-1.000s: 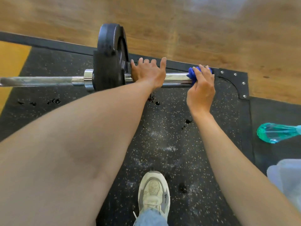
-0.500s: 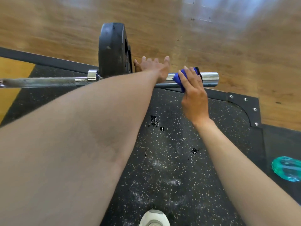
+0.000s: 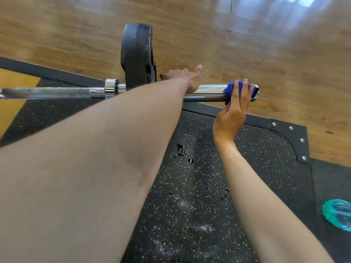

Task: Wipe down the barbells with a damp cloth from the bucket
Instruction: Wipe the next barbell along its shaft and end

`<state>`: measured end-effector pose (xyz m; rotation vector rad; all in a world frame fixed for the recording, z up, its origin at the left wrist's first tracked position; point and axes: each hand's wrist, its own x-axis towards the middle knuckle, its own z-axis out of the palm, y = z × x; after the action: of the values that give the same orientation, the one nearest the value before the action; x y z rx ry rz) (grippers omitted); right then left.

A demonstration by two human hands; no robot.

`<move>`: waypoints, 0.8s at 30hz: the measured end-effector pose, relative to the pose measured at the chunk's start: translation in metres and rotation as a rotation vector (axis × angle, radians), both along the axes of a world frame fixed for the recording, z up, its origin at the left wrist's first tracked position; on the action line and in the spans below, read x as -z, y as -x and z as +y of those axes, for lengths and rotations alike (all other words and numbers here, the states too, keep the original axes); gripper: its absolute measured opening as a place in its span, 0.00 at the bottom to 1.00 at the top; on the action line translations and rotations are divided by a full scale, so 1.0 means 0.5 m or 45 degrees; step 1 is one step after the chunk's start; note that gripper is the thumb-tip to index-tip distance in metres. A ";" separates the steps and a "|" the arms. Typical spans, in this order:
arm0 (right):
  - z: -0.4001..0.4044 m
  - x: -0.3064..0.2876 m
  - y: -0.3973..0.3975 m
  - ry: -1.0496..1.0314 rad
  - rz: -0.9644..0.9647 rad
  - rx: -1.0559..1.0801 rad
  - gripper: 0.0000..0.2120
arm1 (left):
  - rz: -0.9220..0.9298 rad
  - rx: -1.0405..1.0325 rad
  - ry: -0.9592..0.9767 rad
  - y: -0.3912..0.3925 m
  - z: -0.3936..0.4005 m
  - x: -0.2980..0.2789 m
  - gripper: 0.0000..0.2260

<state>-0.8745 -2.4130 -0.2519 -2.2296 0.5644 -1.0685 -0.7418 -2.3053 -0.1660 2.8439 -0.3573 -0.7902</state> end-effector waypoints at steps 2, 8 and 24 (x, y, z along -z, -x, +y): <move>0.013 0.006 -0.010 0.149 0.013 -0.137 0.23 | 0.001 0.010 -0.003 -0.002 -0.002 -0.001 0.37; -0.028 0.021 0.007 0.174 -0.035 -0.199 0.22 | 0.010 0.027 0.010 -0.005 -0.002 0.008 0.39; 0.099 0.013 -0.001 -0.015 -0.077 -0.245 0.22 | -0.004 0.043 -0.023 0.018 0.002 -0.008 0.41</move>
<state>-0.8742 -2.3638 -0.2586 -2.1830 0.3223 -1.0261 -0.7508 -2.3044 -0.1622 2.8636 -0.4016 -0.7996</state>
